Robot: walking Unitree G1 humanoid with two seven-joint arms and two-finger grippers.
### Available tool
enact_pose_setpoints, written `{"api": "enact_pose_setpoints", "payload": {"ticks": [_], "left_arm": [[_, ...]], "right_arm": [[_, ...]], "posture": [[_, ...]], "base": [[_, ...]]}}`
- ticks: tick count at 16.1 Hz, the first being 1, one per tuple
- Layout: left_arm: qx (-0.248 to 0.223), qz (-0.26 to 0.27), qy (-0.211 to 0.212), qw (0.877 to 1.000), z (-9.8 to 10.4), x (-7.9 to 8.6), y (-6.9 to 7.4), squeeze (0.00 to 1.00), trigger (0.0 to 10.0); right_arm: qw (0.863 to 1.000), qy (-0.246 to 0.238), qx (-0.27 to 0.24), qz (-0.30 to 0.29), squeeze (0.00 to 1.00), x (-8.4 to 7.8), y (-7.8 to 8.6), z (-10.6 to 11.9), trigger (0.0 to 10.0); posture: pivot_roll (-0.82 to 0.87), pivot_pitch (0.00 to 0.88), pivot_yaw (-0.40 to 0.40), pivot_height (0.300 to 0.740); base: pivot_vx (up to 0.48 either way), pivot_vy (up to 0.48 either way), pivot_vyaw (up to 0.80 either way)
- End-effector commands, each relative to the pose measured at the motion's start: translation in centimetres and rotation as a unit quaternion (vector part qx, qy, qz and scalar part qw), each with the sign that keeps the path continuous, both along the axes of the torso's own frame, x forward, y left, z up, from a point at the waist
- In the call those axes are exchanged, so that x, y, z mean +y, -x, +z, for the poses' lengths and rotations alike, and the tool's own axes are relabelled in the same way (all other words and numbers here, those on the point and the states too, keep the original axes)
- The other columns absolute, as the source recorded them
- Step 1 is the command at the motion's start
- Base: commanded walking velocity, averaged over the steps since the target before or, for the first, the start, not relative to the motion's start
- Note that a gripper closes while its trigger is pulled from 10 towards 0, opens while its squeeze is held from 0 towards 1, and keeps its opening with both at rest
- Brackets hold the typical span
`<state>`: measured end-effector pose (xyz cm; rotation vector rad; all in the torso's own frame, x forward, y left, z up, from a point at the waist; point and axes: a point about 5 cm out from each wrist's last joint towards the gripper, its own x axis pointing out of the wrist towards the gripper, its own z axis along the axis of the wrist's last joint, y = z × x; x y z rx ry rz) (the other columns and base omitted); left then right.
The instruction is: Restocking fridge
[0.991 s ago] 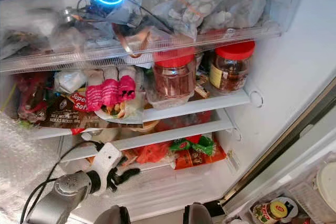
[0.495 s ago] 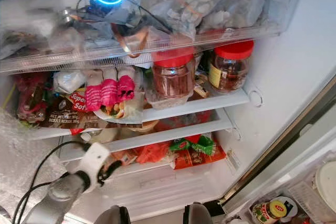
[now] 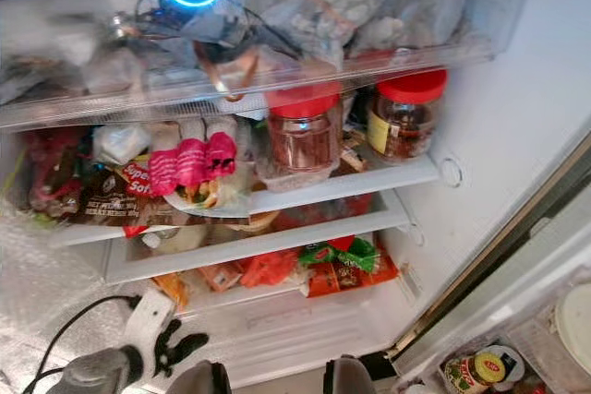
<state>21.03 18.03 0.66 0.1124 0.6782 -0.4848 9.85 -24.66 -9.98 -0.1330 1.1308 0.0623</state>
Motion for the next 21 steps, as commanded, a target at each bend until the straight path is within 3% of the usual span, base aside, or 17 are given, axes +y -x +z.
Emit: {"api": "enact_pose_setpoints", "payload": {"ticks": [1,3,6,8,13,21], "left_arm": [[0.021,0.007,0.003,1.000,-0.6,0.7,0.5,0.00,10.0],[0.034,0.052,0.002,0.998,-1.5,2.1,0.2,0.00,10.0],[0.079,0.113,-0.052,0.989,-4.4,4.1,1.0,0.00,10.0],[0.073,0.151,-0.075,0.983,-5.2,4.5,0.9,0.00,10.0],[0.022,0.200,-0.073,0.977,-5.5,4.2,-0.5,0.00,10.0],[0.054,0.212,-0.080,0.972,-7.1,3.5,0.7,0.00,10.0]], "right_arm": [[1.000,0.000,0.007,0.001,0.00,0.1,0.4,-0.1,10.0],[1.000,0.000,0.007,0.001,0.00,0.1,0.4,-0.1,10.0],[1.000,-0.001,0.006,0.003,0.00,0.2,0.2,-0.1,10.0],[1.000,-0.001,0.006,0.003,0.00,0.2,0.2,-0.1,10.0],[1.000,-0.003,0.002,-0.002,0.00,0.2,0.1,-0.1,10.0],[1.000,-0.003,0.003,-0.002,0.00,0.2,0.1,-0.1,10.0]], "posture": [[-0.15,0.049,0.041,0.650],[-0.16,0.050,0.043,0.650],[-0.16,0.062,0.037,0.650],[-0.16,0.065,0.034,0.650],[-0.17,0.069,0.033,0.650],[-0.17,0.069,0.027,0.650]], "base": [[0.000,0.000,0.00],[0.000,0.000,0.00],[0.000,0.000,0.00],[0.000,0.000,0.00],[0.000,0.000,0.00],[0.000,0.000,0.00]]}}
